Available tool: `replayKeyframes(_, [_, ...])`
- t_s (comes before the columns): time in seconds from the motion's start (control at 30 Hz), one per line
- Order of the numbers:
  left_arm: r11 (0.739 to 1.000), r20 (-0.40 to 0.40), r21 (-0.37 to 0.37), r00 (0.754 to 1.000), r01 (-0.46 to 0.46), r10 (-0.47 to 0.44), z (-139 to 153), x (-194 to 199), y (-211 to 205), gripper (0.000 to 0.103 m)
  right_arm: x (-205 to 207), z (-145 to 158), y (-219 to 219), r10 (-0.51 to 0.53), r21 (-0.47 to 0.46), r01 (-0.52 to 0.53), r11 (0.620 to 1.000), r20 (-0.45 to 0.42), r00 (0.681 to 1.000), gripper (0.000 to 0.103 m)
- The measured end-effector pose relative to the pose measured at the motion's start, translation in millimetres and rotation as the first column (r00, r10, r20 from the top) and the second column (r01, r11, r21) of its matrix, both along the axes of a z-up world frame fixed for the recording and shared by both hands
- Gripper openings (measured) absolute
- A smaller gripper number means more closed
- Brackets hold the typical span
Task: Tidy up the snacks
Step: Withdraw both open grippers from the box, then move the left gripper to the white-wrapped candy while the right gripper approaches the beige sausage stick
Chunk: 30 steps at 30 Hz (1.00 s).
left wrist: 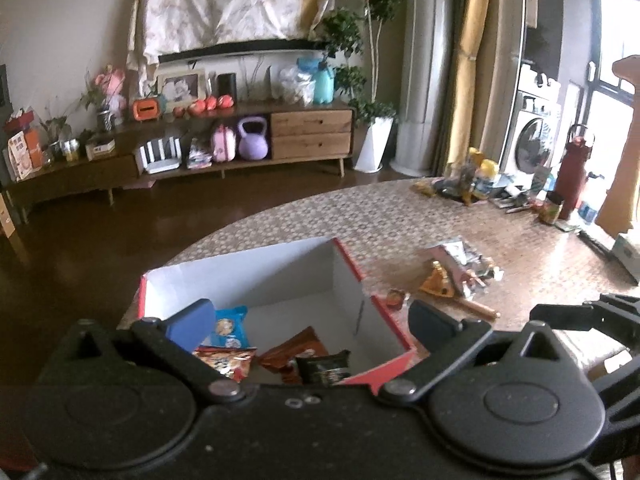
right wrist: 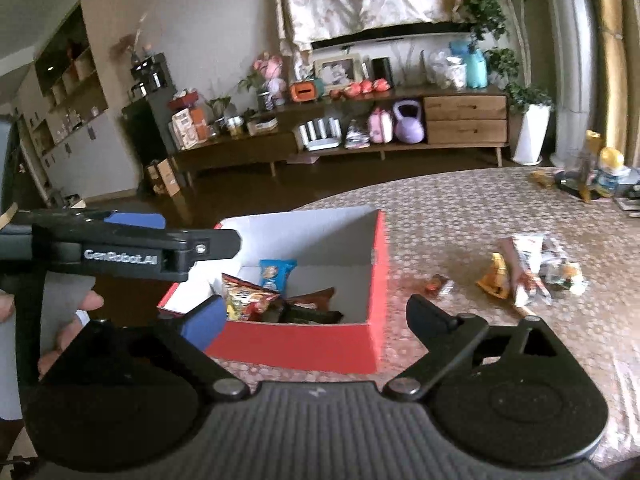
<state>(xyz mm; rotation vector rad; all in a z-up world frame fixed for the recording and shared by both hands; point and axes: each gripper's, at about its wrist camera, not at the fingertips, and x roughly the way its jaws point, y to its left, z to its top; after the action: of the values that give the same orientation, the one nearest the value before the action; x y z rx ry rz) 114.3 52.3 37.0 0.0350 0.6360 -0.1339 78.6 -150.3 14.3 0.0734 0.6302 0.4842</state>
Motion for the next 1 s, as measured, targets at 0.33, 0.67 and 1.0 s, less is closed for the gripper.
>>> replayKeyframes(0.33, [0.997, -0.005, -0.014, 0.997, 0.073, -0.073, -13, -7, -45, 0.103, -13, -9, -63, -0.084, -0.063, 0.087, 0.994, 0.037, 0.996, 0.097])
replayKeyframes(0.67, [0.997, -0.079, -0.025, 0.994, 0.079, -0.081, -38, 17, -92, 0.103, -1, -36, -119, -0.157, -0.091, 0.158, 0.983, 0.014, 0.987, 0.097])
replayKeyframes(1.0, [0.998, -0.194, -0.024, 0.979, 0.058, -0.062, -69, 61, -137, 0.103, 29, -67, -153, -0.196, -0.128, 0.193, 0.973, -0.016, 0.98, 0.097])
